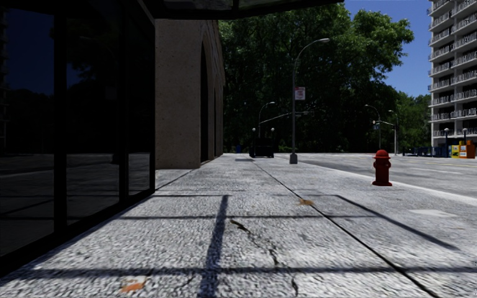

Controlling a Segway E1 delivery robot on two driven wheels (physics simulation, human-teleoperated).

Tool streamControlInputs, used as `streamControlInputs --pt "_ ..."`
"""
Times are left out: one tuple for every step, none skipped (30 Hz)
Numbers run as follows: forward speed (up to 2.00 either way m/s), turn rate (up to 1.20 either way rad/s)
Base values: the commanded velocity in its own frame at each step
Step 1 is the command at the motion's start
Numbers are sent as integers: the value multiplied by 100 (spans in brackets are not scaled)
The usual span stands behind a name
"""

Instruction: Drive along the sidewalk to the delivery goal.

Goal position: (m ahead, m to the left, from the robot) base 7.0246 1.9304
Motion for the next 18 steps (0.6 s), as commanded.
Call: streamControlInputs --pt "200 0" --pt "200 0" --pt "200 0" --pt "200 0" --pt "200 0" --pt "200 0" --pt "200 0" --pt "200 0" --pt "200 0" --pt "200 0" --pt "200 0" --pt "200 0" --pt "200 0" --pt "200 0" --pt "200 0" --pt "200 0" --pt "200 0" --pt "200 0"
